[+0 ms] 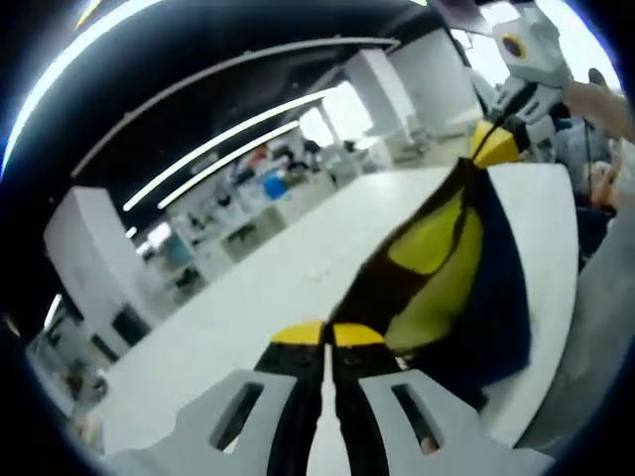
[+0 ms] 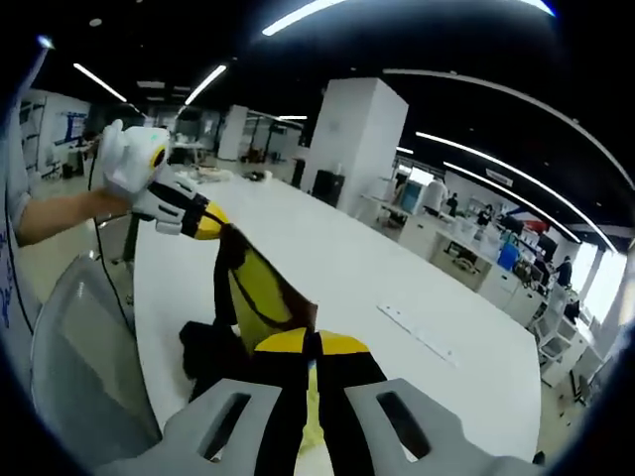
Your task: Fold the garment on the visible template until the final outline fits inside the template.
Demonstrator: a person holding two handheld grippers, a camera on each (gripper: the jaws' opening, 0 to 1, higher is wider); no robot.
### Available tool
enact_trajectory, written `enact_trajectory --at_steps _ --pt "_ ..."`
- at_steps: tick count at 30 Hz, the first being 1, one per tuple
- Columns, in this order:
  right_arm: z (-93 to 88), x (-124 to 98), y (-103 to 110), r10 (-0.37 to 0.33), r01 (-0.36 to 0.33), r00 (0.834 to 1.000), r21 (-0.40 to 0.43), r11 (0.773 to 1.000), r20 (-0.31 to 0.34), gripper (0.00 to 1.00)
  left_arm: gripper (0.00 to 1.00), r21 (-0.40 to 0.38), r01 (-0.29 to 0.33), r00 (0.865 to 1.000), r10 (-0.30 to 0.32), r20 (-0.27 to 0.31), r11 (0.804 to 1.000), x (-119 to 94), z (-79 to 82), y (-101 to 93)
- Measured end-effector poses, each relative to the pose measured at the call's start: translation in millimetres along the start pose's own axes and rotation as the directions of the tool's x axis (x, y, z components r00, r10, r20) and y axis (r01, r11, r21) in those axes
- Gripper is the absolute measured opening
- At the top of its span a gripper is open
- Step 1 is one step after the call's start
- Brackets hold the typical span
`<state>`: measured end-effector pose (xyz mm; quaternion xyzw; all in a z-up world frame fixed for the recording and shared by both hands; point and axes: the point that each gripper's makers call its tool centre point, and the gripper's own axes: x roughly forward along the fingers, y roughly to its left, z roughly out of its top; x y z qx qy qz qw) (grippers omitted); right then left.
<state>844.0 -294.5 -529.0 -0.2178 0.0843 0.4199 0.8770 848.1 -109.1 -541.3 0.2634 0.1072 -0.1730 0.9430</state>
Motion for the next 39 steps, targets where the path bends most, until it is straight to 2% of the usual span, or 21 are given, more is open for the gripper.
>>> enact_trajectory --at_steps 8,9,11,14,19,22,25,26,30,37,39 --pt "34.1 -18 -8 -0.045 0.045 0.995 0.001 0.999 0.085 0.02 0.00 0.014 -0.044 0.996 0.042 0.083 0.999 -28 42.2 17.9" --pt "42.7 -23 -9 -0.054 0.052 0.992 0.021 0.998 0.113 0.02 0.00 0.007 -0.048 0.994 0.047 0.100 0.999 -33 49.6 20.8" --pt "50.8 -29 -11 -0.073 0.073 0.989 0.008 0.997 0.127 0.02 0.00 0.009 -0.064 0.991 0.063 0.120 0.998 -45 61.3 26.6" --pt "73.8 -42 -13 -0.100 0.104 0.978 -0.011 0.995 0.184 0.02 0.00 0.006 -0.083 0.983 0.081 0.164 0.997 -61 79.7 34.5" --pt "109.4 -60 -17 -0.128 0.142 0.954 -0.031 0.989 0.271 0.02 0.00 0.035 -0.130 0.965 0.119 0.235 0.991 -87 111.8 46.9" --pt "122.0 -68 -20 -0.143 0.164 0.944 -0.047 0.985 0.299 0.02 0.00 0.043 -0.143 0.958 0.127 0.259 0.989 -97 122.2 51.1" --pt "138.1 -80 -22 -0.152 0.181 0.928 -0.053 0.982 0.339 0.01 0.00 0.048 -0.165 0.943 0.143 0.302 0.985 -112 138.1 58.3" --pt "141.9 -83 -22 -0.156 0.188 0.924 -0.059 0.980 0.349 0.02 0.00 0.070 -0.187 0.934 0.156 0.321 0.980 -118 145.0 61.4" --pt "155.8 -96 -21 -0.172 0.217 0.907 -0.077 0.973 0.385 0.02 0.00 0.097 -0.209 0.920 0.162 0.356 0.973 -133 161.2 61.9" --pt "177.3 -118 -17 -0.195 0.266 0.875 -0.104 0.958 0.443 0.02 0.00 0.117 -0.241 0.896 0.174 0.409 0.963 -157 180.6 64.9" --pt "183.6 -125 -14 -0.194 0.270 0.867 -0.105 0.957 0.459 0.02 0.00 0.140 -0.270 0.886 0.189 0.423 0.953 -164 186.5 64.9"
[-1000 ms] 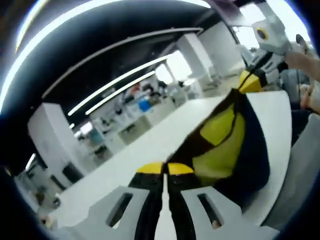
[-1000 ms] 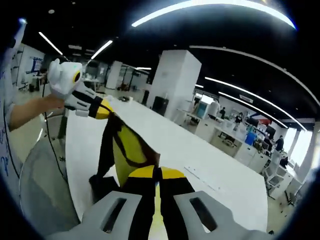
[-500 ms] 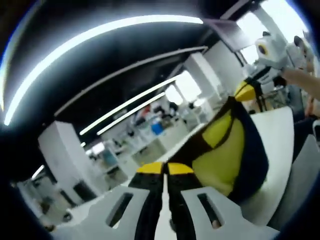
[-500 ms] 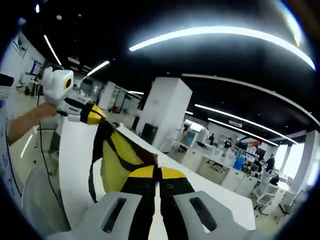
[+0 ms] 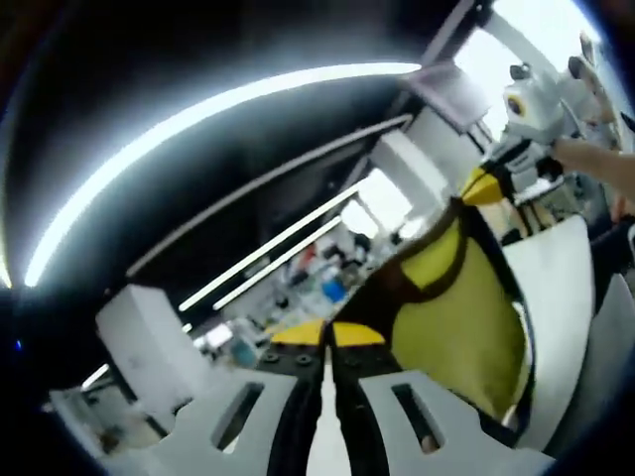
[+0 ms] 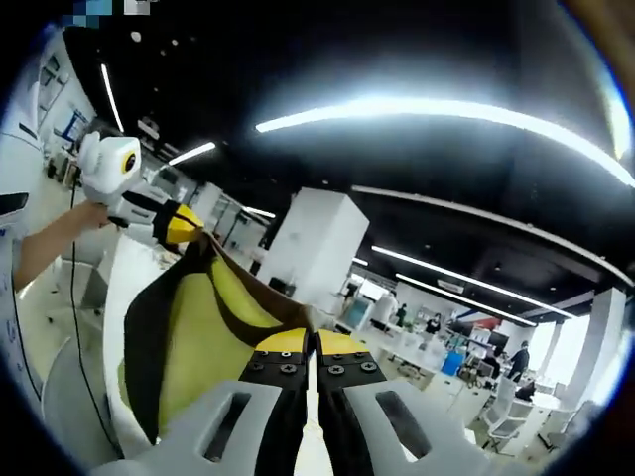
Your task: Fold the garment on the visible template until the final outline fits inside the template.
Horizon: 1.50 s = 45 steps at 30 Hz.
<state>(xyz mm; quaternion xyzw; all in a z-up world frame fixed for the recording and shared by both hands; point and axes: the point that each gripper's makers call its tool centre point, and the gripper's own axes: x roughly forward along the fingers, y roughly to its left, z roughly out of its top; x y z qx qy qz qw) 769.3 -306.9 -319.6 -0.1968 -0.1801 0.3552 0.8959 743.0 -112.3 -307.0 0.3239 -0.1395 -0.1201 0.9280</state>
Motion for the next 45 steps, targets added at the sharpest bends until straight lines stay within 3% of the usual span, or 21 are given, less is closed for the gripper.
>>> enact_trajectory --at_steps 7,12,18,26,29,32,45 --pt "25.1 -16 1 -0.016 0.017 0.999 -0.015 1.000 0.049 0.02 0.00 -0.004 -0.004 0.999 0.004 0.036 1.000 -16 17.4 2.0" --pt "21.2 -20 7 -0.014 0.014 0.999 -0.013 1.000 0.035 0.02 0.00 -0.015 0.022 1.000 -0.021 0.011 1.000 -17 11.2 -6.5" --pt "-11.4 -18 11 -0.012 0.013 0.999 0.025 1.000 -0.037 0.02 0.00 -0.029 0.072 0.996 -0.073 -0.043 0.997 -8 -9.2 -24.6" --pt "-68.5 -4 12 0.005 0.005 0.988 0.070 0.998 -0.152 0.02 0.00 -0.081 0.156 0.978 -0.166 -0.128 0.984 15 -52.0 -53.3" --pt "-90.4 4 13 0.018 -0.001 0.980 0.085 0.996 -0.200 0.02 0.00 -0.071 0.175 0.965 -0.185 -0.186 0.982 24 -72.7 -61.6" --pt "-106.3 12 14 0.033 -0.013 0.974 0.092 0.996 -0.224 0.02 0.00 -0.108 0.203 0.949 -0.223 -0.223 0.973 33 -93.9 -71.6" --pt "-173.6 57 11 0.088 -0.044 0.946 0.145 0.988 -0.313 0.02 0.00 -0.205 0.250 0.899 -0.306 -0.313 0.946 75 -164.8 -90.2"
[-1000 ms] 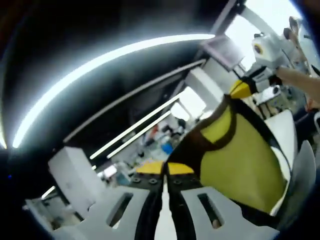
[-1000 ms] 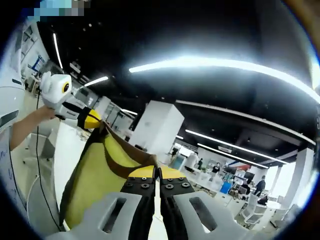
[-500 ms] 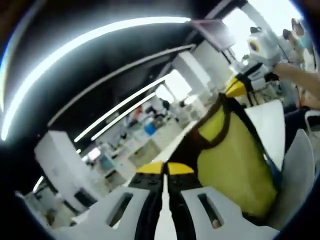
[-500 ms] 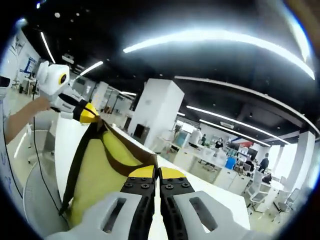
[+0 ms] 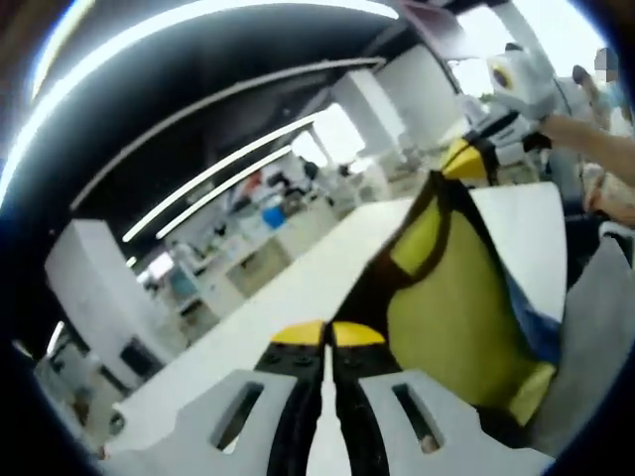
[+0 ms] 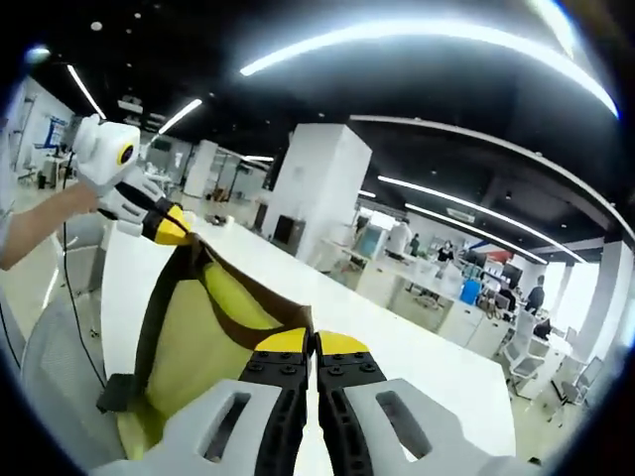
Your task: Fold the garment on the visible template until the final outline fits inside the template.
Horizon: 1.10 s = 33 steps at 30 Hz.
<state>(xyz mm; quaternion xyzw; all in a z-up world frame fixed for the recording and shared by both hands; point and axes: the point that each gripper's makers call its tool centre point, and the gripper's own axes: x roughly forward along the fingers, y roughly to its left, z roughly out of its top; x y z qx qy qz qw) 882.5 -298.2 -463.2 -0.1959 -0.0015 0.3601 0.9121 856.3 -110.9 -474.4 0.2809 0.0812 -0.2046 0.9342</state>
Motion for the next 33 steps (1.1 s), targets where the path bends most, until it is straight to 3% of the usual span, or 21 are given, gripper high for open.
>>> enact_trajectory --at_steps 14,21,33 --pt "-51.1 49 -11 0.044 -0.041 0.995 0.033 0.999 -0.092 0.02 0.00 -0.081 0.065 0.993 -0.073 -0.092 0.995 60 -46.1 -2.2" --pt "-70.7 66 -17 0.056 -0.051 0.991 0.049 0.997 -0.118 0.02 0.00 -0.114 0.074 0.988 -0.088 -0.123 0.991 85 -65.0 -1.8" --pt "-112.5 114 -30 0.075 -0.060 0.982 0.090 0.994 -0.173 0.01 0.00 -0.189 0.073 0.976 -0.109 -0.187 0.979 131 -104.7 0.1"
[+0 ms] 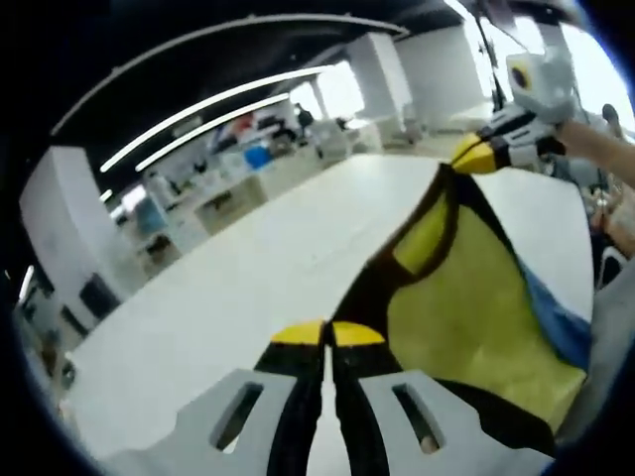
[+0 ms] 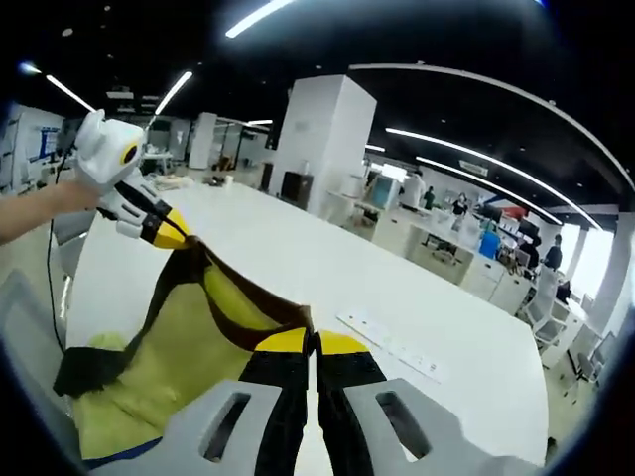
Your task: Fold the garment on the visible template until the final outline fits inside the template.
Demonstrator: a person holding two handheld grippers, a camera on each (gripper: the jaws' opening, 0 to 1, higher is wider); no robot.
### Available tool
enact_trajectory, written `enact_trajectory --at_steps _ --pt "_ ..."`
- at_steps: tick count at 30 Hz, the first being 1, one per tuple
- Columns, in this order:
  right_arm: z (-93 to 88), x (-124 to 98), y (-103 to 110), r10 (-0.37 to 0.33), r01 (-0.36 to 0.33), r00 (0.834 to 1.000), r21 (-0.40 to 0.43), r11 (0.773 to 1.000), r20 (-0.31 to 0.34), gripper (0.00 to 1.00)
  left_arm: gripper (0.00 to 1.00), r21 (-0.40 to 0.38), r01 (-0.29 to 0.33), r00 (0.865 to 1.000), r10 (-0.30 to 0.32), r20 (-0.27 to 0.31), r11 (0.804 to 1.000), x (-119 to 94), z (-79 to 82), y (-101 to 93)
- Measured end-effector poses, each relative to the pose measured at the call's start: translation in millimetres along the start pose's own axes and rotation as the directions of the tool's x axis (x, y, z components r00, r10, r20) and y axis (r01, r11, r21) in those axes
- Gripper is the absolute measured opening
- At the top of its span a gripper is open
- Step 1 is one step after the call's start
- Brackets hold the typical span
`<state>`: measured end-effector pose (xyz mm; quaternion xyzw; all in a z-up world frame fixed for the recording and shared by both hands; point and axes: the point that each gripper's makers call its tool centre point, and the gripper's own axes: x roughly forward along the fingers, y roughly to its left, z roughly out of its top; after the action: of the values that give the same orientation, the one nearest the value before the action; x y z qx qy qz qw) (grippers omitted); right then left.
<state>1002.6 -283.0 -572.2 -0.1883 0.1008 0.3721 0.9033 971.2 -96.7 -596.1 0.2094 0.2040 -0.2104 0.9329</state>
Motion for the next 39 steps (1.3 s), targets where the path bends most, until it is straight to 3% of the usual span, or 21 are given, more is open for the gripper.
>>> enact_trajectory --at_steps 16,26,39 --pt "-45.6 66 -18 0.026 -0.024 0.996 0.025 0.999 -0.087 0.01 0.00 -0.085 0.022 0.996 -0.029 -0.079 0.996 59 -40.7 12.0" --pt "-81.5 93 -16 0.051 -0.044 0.989 0.056 0.997 -0.139 0.01 0.00 -0.135 0.034 0.989 -0.053 -0.136 0.990 91 -76.0 13.4" --pt "-117.8 125 -18 0.066 -0.052 0.980 0.079 0.996 -0.188 0.02 0.00 -0.153 0.031 0.982 -0.058 -0.178 0.988 127 -100.2 21.4"
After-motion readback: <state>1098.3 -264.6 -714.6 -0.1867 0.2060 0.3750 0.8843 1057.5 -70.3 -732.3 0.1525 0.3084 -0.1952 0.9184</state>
